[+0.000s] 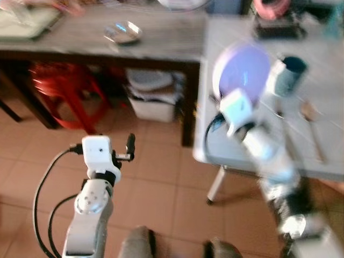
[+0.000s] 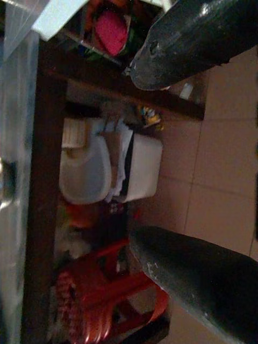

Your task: Setting the table

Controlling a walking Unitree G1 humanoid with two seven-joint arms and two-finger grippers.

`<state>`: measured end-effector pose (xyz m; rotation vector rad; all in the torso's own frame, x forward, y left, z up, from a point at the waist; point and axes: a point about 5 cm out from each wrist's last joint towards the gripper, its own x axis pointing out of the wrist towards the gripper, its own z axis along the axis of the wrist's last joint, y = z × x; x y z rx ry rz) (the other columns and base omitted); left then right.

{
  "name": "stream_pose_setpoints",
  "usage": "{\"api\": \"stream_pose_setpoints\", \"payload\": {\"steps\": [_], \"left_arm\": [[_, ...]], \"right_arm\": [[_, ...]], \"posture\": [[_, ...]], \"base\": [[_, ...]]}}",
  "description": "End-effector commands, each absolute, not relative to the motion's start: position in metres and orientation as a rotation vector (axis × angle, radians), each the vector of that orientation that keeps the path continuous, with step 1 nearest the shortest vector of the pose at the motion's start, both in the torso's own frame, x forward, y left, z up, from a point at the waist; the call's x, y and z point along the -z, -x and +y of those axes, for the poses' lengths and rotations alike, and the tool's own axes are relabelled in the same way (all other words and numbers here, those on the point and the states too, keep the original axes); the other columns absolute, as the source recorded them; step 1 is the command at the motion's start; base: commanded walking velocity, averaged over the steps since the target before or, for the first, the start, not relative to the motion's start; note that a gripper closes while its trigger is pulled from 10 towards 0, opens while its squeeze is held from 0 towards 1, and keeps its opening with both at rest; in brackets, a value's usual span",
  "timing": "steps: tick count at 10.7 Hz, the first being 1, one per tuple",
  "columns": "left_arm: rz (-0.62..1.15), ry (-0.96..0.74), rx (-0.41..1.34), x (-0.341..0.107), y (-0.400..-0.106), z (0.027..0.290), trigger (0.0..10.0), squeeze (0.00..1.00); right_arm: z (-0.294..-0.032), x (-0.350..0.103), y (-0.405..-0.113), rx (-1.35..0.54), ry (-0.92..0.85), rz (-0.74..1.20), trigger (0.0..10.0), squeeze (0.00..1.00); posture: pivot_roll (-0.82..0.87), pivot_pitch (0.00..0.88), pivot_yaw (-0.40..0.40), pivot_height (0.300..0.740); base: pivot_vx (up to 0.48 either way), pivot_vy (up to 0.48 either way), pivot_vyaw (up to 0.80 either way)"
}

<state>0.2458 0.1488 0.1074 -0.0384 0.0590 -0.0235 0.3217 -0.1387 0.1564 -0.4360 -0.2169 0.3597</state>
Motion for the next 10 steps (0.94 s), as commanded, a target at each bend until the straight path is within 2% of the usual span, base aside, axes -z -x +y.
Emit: {"api": "stream_pose_setpoints", "payload": {"steps": [1, 2, 4, 5, 6, 7, 8, 10], "left_arm": [[0.054, 0.011, 0.007, -0.105, -0.247, 0.152, 10.0, 0.0], [0.031, 0.011, 0.002, -0.109, -0.253, 0.152, 10.0, 0.0], [-0.032, -0.02, -0.003, -0.119, -0.269, 0.152, 10.0, 0.0], [-0.041, -0.027, -0.005, -0.119, -0.271, 0.153, 10.0, 0.0], [-0.043, -0.034, -0.004, -0.117, -0.273, 0.151, 10.0, 0.0], [-0.043, -0.032, -0.002, -0.116, -0.272, 0.149, 10.0, 0.0], [-0.037, -0.011, 0.007, -0.111, -0.27, 0.146, 10.0, 0.0], [-0.028, -0.012, 0.006, -0.106, -0.267, 0.146, 10.0, 0.0]], "right_arm": [[-0.136, -0.166, -0.317, -0.315, 0.38, -0.26, 0.0, 0.0], [-0.136, -0.163, -0.309, -0.265, 0.324, -0.265, 0.0, 0.0], [-0.137, -0.151, -0.302, -0.199, 0.24, -0.234, 0.0, 0.0], [-0.136, -0.149, -0.301, -0.189, 0.228, -0.221, 0.0, 0.0], [-0.135, -0.149, -0.302, -0.187, 0.223, -0.213, 1.9, 0.0], [-0.135, -0.149, -0.301, -0.186, 0.219, -0.213, 8.9, 0.0], [-0.136, -0.148, -0.299, -0.182, 0.2, -0.208, 10.0, 0.0], [-0.139, -0.143, -0.293, -0.166, 0.173, -0.183, 10.0, 0.0]], "posture": [[0.04, 0.009, 0.053, 0.74], [0.04, 0.005, 0.053, 0.74], [0.03, 0.0, 0.052, 0.74], [0.03, 0.0, 0.051, 0.74], [0.03, 0.0, 0.049, 0.74], [0.02, 0.0, 0.048, 0.74], [0.02, 0.0, 0.046, 0.74], [0.01, 0.0, 0.044, 0.74]], "base": [[0.0, 0.465, 0.0], [0.0, 0.405, 0.0], [0.356, 0.317, 0.0], [0.446, 0.0, 0.0], [0.48, 0.0, 0.0], [0.48, 0.0, 0.0], [0.48, 0.0, 0.0], [0.48, 0.0, 0.0]]}}
